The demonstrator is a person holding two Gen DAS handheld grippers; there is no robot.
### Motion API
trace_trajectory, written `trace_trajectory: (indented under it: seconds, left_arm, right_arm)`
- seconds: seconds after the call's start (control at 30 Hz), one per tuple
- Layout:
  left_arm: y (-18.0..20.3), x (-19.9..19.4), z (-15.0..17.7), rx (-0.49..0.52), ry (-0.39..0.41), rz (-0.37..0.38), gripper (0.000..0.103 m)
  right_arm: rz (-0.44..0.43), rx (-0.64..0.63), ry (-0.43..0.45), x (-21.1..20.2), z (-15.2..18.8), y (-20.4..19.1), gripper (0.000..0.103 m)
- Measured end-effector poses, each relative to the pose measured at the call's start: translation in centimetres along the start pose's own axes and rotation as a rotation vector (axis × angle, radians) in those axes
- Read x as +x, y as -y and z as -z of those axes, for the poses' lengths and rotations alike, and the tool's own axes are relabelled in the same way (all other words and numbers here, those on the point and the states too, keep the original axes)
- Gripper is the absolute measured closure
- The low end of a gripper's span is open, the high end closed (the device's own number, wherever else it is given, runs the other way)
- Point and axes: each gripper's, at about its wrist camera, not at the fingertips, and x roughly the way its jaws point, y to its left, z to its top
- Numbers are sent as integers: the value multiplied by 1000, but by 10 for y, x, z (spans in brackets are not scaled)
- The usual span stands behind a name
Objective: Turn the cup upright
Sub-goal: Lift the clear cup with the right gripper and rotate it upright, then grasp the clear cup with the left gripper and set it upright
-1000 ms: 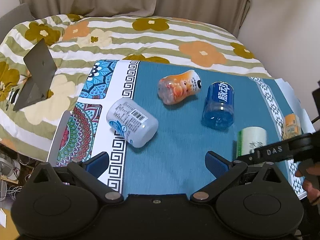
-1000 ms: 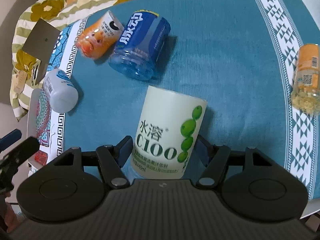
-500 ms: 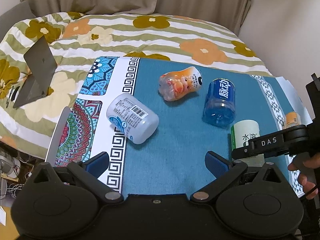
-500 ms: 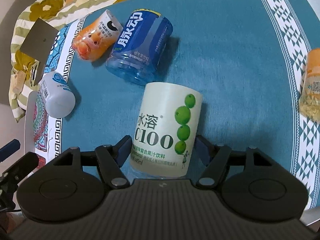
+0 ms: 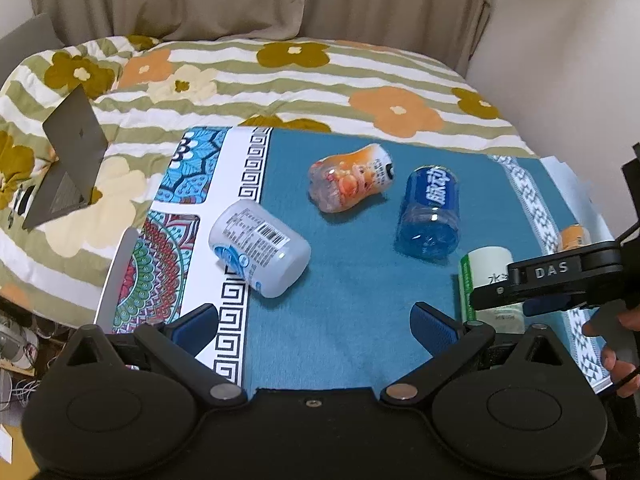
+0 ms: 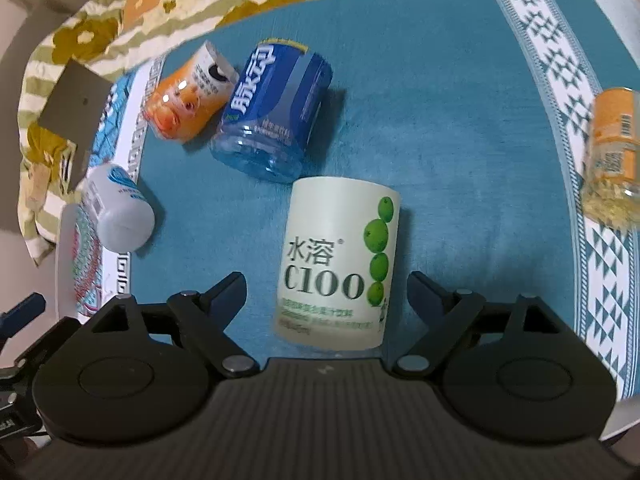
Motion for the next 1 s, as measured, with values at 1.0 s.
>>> trace_trajectory:
  seconds: [1.0]
  left_arm:
    - [176,103,-63,258,-334,6,8]
  right_arm:
    - [51,-225,343,-94,82,121,0]
